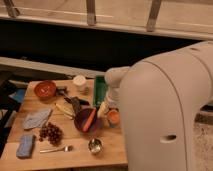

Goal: Place apple in red bowl

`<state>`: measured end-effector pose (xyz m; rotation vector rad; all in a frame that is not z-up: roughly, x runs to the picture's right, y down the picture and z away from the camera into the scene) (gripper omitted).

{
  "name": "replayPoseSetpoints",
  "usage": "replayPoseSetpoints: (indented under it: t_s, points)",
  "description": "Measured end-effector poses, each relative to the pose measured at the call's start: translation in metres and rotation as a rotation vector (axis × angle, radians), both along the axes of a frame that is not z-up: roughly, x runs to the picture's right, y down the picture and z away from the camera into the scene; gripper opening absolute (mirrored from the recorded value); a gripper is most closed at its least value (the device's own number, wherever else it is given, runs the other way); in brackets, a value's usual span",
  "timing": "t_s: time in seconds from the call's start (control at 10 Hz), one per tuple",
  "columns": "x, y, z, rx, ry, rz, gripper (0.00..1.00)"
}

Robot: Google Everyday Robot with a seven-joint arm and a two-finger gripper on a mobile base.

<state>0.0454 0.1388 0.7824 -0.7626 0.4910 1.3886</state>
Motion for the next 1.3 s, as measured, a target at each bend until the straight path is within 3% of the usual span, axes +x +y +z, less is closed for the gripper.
replayPoseSetpoints:
  t_s: [0.2, 0.8, 1.0, 1.3]
  points:
    - [-0.003, 0.001, 0.001, 0.006, 0.023, -0.043, 0.66]
    - [0.008, -0.005, -0.007, 0.027, 0.033, -0.038, 0.06]
    - [0.013, -0.019, -0.016, 0.063, 0.029, -0.027, 0.00]
    - [0.025, -0.065, -0.043, 0.157, 0.015, -0.019, 0.00]
